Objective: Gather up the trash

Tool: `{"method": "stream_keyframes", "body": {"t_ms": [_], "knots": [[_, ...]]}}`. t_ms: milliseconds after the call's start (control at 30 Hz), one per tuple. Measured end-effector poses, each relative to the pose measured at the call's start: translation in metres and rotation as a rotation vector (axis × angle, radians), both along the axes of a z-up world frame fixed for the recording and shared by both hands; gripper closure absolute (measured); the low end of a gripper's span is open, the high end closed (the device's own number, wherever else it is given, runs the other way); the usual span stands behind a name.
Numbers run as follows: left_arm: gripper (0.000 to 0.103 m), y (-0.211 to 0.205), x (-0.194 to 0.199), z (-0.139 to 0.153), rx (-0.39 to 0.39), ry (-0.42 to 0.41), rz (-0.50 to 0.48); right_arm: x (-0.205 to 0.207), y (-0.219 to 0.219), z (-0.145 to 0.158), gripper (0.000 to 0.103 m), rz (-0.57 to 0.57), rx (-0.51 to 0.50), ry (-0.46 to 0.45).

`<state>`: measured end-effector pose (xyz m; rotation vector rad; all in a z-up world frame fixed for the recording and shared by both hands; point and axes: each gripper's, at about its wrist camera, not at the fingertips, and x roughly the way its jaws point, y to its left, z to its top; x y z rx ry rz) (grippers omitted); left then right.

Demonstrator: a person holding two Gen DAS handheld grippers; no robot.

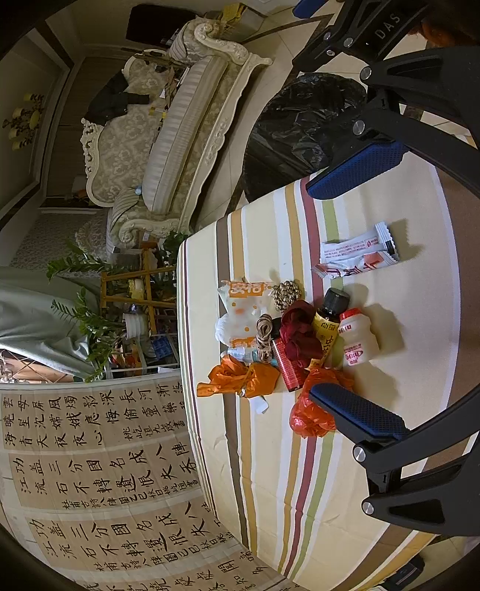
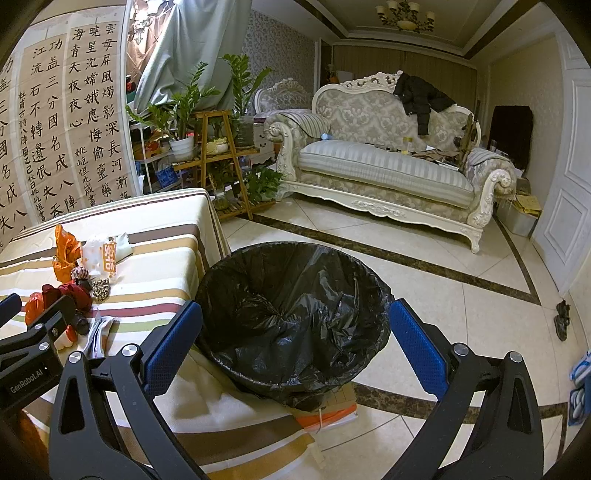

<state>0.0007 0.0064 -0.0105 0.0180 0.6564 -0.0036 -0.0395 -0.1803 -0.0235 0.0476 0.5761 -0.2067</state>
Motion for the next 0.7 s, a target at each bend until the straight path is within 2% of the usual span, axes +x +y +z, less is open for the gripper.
{"method": "stream_keyframes", "body": {"t_ms": [700], "knots": [[0.006, -0.0009, 0.0014, -0.0019, 0.0, 0.004, -0.001, 0.0021, -0.0002, -0.0007, 0.004, 0.0, 0.001, 0.001]]}}
